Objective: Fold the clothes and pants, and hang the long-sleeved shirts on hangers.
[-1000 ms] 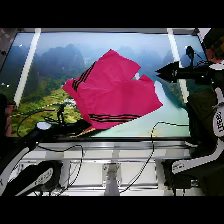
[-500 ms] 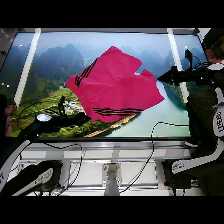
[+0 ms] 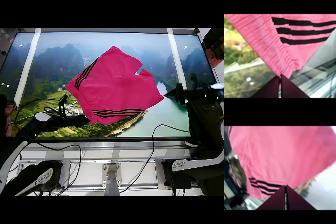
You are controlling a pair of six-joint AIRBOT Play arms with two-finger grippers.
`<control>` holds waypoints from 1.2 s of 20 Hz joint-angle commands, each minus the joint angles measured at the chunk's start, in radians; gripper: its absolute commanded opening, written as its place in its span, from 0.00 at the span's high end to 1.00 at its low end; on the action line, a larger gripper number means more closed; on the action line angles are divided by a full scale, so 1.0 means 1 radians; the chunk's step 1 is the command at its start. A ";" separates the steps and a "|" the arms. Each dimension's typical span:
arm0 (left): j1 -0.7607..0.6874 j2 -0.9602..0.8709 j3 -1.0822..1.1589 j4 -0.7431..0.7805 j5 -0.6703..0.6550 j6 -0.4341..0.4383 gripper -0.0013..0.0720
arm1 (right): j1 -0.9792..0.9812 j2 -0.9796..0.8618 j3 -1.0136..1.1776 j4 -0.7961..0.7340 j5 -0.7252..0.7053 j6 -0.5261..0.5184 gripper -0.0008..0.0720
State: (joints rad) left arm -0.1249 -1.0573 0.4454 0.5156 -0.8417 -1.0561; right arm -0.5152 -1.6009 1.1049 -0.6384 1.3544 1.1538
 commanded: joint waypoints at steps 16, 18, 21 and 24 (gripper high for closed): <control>0.000 0.003 0.001 0.150 -0.039 -0.001 0.97 | 0.098 0.026 -0.162 -0.039 -0.409 0.319 0.30; 0.000 0.003 0.001 0.151 -0.039 -0.001 0.97 | 0.130 0.019 -0.162 -0.038 -0.430 0.340 0.31; 0.000 0.003 0.001 0.151 -0.038 0.003 0.97 | 0.178 -0.017 -0.162 -0.035 -0.433 0.349 0.33; 0.001 0.002 0.001 0.151 -0.034 0.003 0.97 | 0.200 -0.027 -0.161 -0.014 -0.446 0.349 0.42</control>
State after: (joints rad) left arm -0.1249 -1.0554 0.4458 0.6655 -0.8803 -1.0550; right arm -0.3420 -1.6142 0.9440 -0.6559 0.9367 1.4929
